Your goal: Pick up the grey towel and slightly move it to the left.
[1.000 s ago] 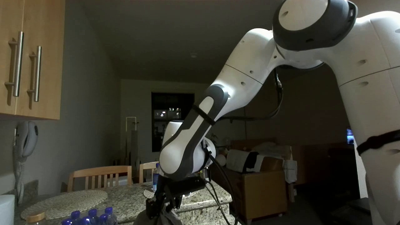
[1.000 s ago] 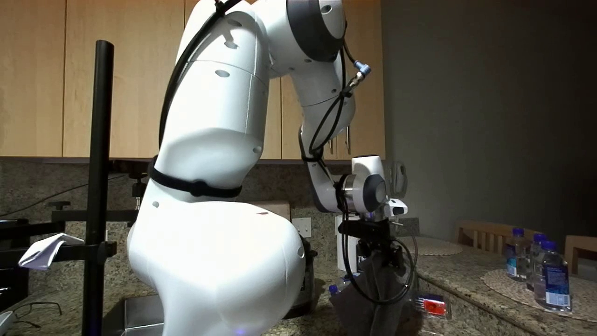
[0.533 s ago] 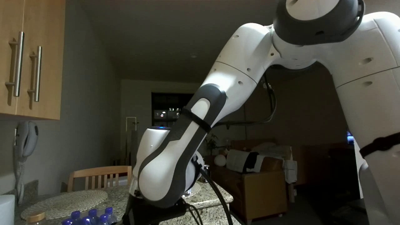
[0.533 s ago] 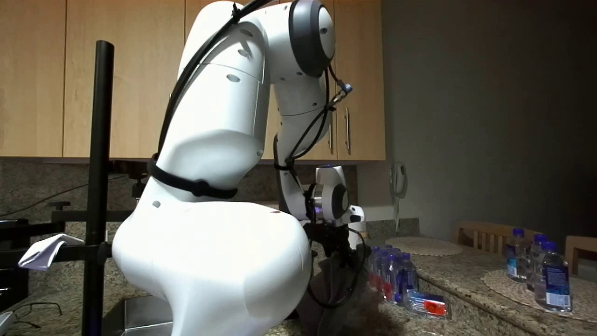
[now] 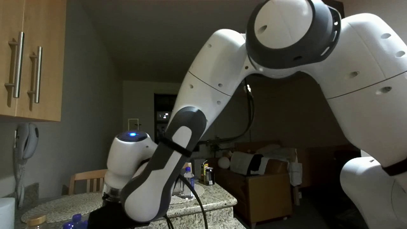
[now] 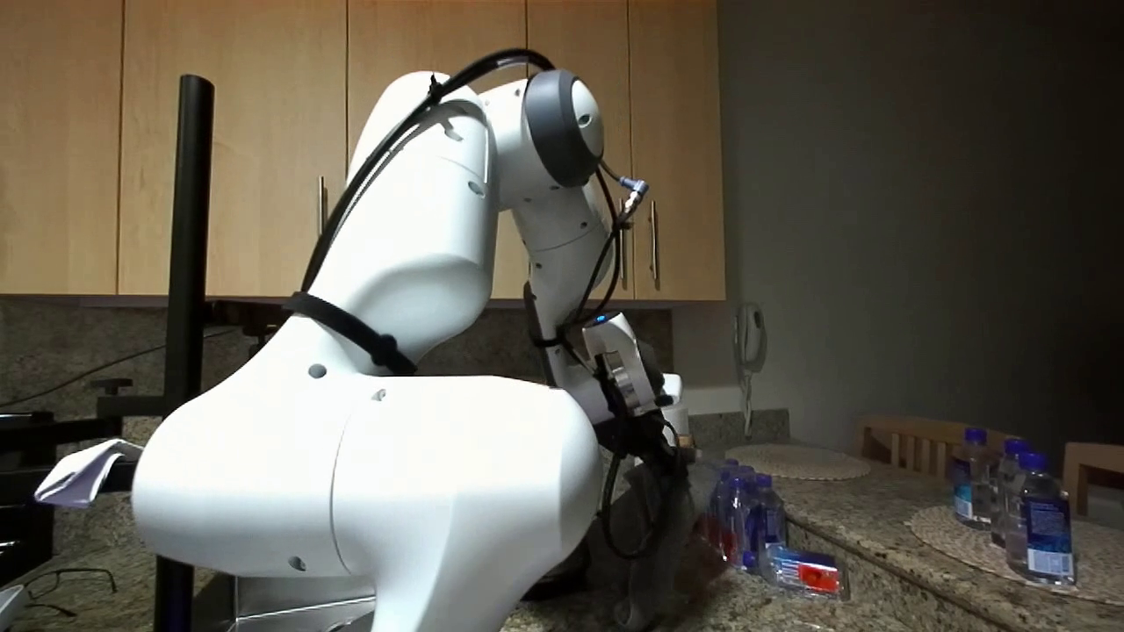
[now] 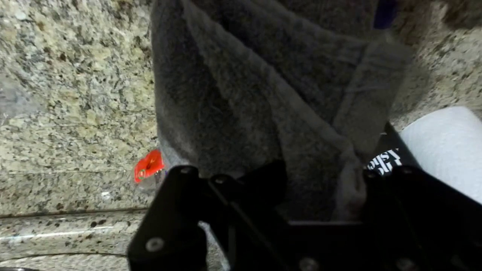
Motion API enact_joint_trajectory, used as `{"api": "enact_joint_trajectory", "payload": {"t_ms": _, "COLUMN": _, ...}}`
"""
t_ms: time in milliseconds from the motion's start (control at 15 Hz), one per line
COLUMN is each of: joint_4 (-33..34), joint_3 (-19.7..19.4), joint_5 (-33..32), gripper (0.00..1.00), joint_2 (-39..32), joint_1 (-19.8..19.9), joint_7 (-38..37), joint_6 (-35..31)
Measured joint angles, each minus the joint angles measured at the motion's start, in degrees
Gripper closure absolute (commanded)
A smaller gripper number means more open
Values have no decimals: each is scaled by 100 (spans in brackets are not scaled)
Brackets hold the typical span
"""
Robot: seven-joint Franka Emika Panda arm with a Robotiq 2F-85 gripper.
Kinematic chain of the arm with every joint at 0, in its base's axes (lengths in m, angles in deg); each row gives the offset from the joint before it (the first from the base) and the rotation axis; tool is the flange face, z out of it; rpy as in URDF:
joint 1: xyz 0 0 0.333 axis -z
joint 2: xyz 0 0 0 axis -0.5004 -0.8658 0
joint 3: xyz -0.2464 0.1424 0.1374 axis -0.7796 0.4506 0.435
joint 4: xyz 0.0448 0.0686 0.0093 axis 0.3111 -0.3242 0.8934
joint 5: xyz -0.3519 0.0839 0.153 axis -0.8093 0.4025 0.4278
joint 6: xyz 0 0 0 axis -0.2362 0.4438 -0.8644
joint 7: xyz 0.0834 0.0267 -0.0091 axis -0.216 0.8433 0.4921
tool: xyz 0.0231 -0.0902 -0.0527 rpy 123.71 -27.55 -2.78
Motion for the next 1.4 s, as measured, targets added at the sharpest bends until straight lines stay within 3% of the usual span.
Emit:
{"api": "enact_joint_trajectory", "payload": {"t_ms": 133, "joint_4": 390, "joint_3": -278, "joint_5": -82, "gripper": 92, "joint_2": -369, "joint_1": -441, "joint_7": -491, "joint_6": 496}}
{"api": "enact_joint_trajectory", "payload": {"t_ms": 267, "joint_4": 708, "joint_3": -273, "joint_5": -169, "gripper": 91, "joint_2": -689, "joint_1": -664, "joint_7": -908, "joint_6": 1056}}
{"api": "enact_joint_trajectory", "payload": {"t_ms": 533, "joint_4": 1316, "joint_3": -134, "joint_5": -248, "gripper": 91, "joint_2": -1109, "joint_1": -671, "joint_7": -1392, "joint_6": 2198}}
{"api": "enact_joint_trajectory", "payload": {"t_ms": 733, "joint_4": 1852, "joint_3": 169, "joint_5": -236, "gripper": 91, "joint_2": -1309, "joint_1": -265, "joint_7": -1492, "joint_6": 3082}}
{"api": "enact_joint_trajectory", "payload": {"t_ms": 1000, "joint_4": 2464, "joint_3": 790, "joint_5": -169, "gripper": 91, "joint_2": -1509, "joint_1": 662, "joint_7": -1489, "joint_6": 3925}}
{"api": "enact_joint_trajectory", "payload": {"t_ms": 1400, "joint_4": 2853, "joint_3": 1667, "joint_5": -103, "gripper": 92, "joint_2": -1759, "joint_1": 1746, "joint_7": -1416, "joint_6": 4342}}
